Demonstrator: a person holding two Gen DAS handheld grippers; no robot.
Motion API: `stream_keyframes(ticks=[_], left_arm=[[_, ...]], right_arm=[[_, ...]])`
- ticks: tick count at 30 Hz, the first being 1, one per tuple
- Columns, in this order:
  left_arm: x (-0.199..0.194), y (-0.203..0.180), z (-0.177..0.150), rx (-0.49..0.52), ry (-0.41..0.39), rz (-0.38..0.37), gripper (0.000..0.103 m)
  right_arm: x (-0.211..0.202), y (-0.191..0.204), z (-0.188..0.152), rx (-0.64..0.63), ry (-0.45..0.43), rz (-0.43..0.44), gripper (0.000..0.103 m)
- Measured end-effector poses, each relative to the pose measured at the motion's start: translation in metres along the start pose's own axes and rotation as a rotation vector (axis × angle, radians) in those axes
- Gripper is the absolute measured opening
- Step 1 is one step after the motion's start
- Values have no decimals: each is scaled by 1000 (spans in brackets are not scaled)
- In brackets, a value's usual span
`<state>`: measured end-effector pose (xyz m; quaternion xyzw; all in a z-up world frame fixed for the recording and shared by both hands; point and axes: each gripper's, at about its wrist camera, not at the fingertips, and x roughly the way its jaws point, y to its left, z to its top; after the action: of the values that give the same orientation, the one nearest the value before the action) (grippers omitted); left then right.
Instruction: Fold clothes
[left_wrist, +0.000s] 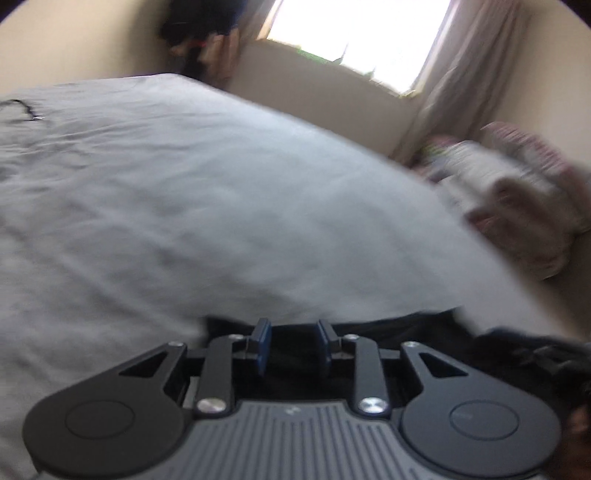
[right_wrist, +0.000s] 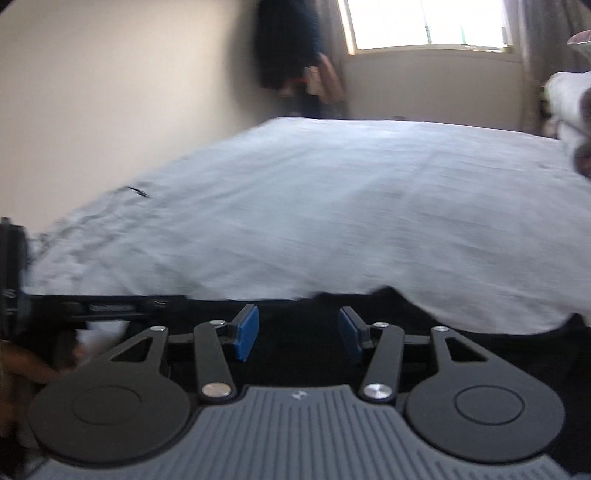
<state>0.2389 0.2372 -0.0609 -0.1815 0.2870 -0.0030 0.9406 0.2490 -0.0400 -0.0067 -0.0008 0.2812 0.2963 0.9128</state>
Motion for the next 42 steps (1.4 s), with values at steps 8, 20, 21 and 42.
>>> stream_keyframes(ticks=[8, 20, 21, 42], left_arm=[[-16, -2, 4, 19, -61, -38, 31], [9, -23, -10, 156, 32, -65, 54], [9, -24, -10, 167, 33, -63, 58], [9, -33, -13, 213, 39, -69, 71]], right_arm=[[13, -10, -16, 36, 25, -46, 53], [30, -3, -21, -14, 47, -95, 53], [30, -2, -21, -12, 46, -98, 53], [21, 3, -13, -2, 26, -116, 63]])
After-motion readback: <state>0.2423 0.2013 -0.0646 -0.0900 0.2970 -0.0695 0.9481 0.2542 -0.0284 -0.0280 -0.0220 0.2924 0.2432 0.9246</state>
